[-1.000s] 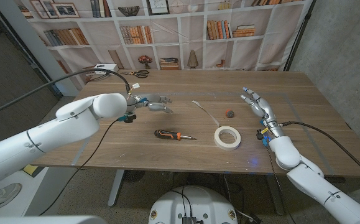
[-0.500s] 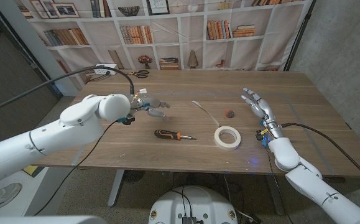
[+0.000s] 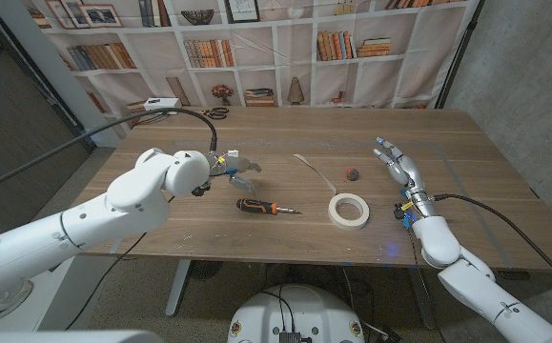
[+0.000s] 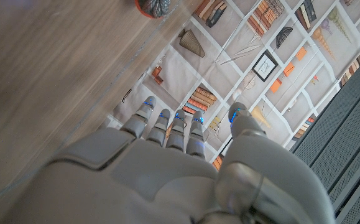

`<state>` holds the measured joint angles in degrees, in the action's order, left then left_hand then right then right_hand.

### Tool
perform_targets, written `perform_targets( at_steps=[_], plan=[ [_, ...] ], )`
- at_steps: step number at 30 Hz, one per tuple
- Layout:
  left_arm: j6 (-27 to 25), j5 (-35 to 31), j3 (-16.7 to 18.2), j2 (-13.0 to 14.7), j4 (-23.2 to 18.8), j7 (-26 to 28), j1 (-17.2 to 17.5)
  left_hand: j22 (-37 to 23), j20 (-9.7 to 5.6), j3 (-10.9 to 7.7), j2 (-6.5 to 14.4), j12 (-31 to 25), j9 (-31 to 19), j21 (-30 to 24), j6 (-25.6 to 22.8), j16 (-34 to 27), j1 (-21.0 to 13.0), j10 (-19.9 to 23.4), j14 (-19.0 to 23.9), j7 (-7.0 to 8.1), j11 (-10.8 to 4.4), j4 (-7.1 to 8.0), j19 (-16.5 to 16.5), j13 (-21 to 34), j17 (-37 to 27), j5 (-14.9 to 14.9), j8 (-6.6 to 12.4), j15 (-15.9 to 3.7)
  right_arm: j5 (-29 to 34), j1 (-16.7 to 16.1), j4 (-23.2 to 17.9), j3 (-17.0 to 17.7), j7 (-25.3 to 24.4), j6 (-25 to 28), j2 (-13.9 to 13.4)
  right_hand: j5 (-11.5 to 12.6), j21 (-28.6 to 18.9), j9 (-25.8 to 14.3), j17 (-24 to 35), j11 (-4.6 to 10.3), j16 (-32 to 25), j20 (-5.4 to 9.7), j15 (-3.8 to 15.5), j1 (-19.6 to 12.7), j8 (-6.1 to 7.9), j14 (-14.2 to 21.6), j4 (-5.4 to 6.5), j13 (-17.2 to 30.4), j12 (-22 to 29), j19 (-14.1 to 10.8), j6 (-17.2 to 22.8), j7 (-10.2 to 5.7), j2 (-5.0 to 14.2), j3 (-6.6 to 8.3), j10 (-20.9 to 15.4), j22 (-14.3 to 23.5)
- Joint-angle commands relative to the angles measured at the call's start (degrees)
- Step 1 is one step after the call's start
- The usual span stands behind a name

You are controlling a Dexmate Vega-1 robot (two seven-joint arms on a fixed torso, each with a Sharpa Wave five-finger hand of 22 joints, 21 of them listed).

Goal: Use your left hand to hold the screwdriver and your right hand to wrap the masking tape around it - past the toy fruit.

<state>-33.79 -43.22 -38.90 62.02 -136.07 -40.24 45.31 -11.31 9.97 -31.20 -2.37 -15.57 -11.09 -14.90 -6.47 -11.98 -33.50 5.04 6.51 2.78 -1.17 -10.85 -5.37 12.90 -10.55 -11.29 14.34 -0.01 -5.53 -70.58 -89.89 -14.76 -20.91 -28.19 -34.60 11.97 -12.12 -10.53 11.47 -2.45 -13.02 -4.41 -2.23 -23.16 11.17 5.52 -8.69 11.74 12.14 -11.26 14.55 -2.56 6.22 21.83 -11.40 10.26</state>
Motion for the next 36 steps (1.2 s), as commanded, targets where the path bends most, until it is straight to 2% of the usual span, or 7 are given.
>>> perform_targets(
  at_steps=[1, 7, 9, 15, 20, 30, 36],
  plan=[
    [4.42, -12.55, -1.11, -4.04, 0.56, -9.53, 0.98, -0.25, -0.68, -0.05, 0.04, -1.16, -0.99, 0.0, -3.27, -0.61, -4.2, 1.9, 1.22, -0.94, -0.72, 0.62, 0.04, 1.07, -0.63, -0.39, 1.63, -0.44, -0.06, -1.94, 0.16, 1.01, -0.81, -1.35, 0.65, -0.14, -0.41, -0.22, 0.19, 0.12, -0.26, -0.07, 0.01, -0.18, 0.37, 0.83, 0.42, 0.0, 0.48, -0.49, 0.61, -0.14, 0.11, 0.03, -0.55, 0.32],
    [6.6, -16.35, 0.03, -5.94, 0.86, -9.89, 2.86, -0.42, -0.55, -1.97, 3.97, -1.65, -2.38, -0.06, -4.72, -1.12, -10.59, 1.94, 1.83, -2.59, -0.45, 0.42, -0.17, 2.64, -1.24, -0.49, 3.28, -0.13, 0.08, -2.62, 0.04, 1.54, -1.02, -1.73, 0.74, -0.17, -0.41, -0.22, 0.23, 0.15, -0.32, -0.08, -0.17, -0.02, 0.39, 1.0, 0.52, 0.0, 0.51, -0.52, 0.75, -0.25, 0.15, -0.05, -0.72, 0.32],
    [7.49, -17.55, 0.47, -6.34, 1.07, -8.72, 3.88, -0.46, -0.62, -2.44, 5.0, -1.75, -2.69, -0.11, -2.63, -1.13, -12.69, 1.79, 1.7, -1.87, -0.48, 0.36, -0.25, 3.12, -1.33, -1.04, 2.68, -0.12, 0.02, -2.84, -0.05, 1.75, -1.05, -1.76, 0.77, -0.18, -0.42, -0.22, 0.26, 0.07, -0.37, -0.08, -0.19, 0.1, 0.38, 1.12, 0.61, 0.0, 0.54, -0.56, 0.79, -0.25, 0.18, -0.11, -0.86, 0.32],
    [10.81, -23.7, 0.34, -7.67, 1.98, -5.58, 6.51, -0.49, -0.89, 2.89, -0.14, -2.46, -2.94, -0.21, -2.04, -1.41, -8.56, 2.46, 2.2, -1.03, -0.76, 2.27, -0.7, 4.33, -1.55, 0.74, 2.36, -0.55, -0.03, -3.22, 0.15, 2.04, -0.84, -2.04, 0.85, -0.23, -0.4, -0.22, 0.32, 0.03, -0.51, -0.18, -0.18, 0.41, 0.37, 1.47, 0.79, 0.01, 0.56, -0.55, 0.91, -0.26, 0.21, -0.26, -1.06, 0.33],
    [13.56, -26.48, 0.3, -9.62, 3.16, -7.98, 6.94, -0.52, -1.48, 4.33, -1.98, -2.66, -3.06, -0.24, -2.96, -1.41, -8.18, 2.66, 2.33, -0.72, -1.49, 2.2, -0.88, 4.77, -1.56, 0.15, 2.7, -1.19, -0.26, -3.63, -0.09, 2.37, -0.99, -1.53, 1.08, -0.26, -0.38, -0.23, 0.36, 0.02, -0.56, -0.25, -0.13, 0.59, 0.35, 1.62, 0.88, 0.01, 0.57, -0.55, 0.96, -0.31, 0.24, -0.36, -1.19, 0.33],
    [15.89, -28.96, 1.85, -12.52, 6.0, -3.93, 9.97, -1.02, 0.4, 5.68, -0.16, -3.68, -3.6, -2.41, -2.93, -2.8, -10.32, 3.64, 5.39, -1.62, -1.17, 2.5, -5.71, 6.34, -2.05, -0.31, 2.79, -1.97, -0.38, -3.58, 0.34, 2.39, -0.6, -1.33, 1.23, -0.29, -0.39, -0.23, 0.37, -0.29, -0.57, -0.32, -0.22, 0.77, 0.37, 1.78, 0.92, 0.01, 0.61, -0.62, 1.21, -0.29, 0.22, -0.5, -1.54, 0.33],
    [16.81, -20.56, 4.65, -13.23, 8.26, 2.69, 12.07, -0.79, -1.21, 6.51, 0.65, -3.5, -3.92, -3.53, -4.27, -2.2, -10.85, 3.23, 5.09, -2.27, -0.63, 2.68, -8.78, 6.9, -1.39, -0.25, 3.38, -1.94, 0.0, -3.42, -0.14, 2.45, -0.77, -0.52, 1.2, -0.31, -0.37, -0.23, 0.37, -0.27, -0.56, -0.36, -0.25, 0.85, 0.39, 1.87, 0.91, 0.01, 0.63, -0.61, 1.37, -0.23, 0.19, -0.57, -1.72, 0.33]
  ],
)
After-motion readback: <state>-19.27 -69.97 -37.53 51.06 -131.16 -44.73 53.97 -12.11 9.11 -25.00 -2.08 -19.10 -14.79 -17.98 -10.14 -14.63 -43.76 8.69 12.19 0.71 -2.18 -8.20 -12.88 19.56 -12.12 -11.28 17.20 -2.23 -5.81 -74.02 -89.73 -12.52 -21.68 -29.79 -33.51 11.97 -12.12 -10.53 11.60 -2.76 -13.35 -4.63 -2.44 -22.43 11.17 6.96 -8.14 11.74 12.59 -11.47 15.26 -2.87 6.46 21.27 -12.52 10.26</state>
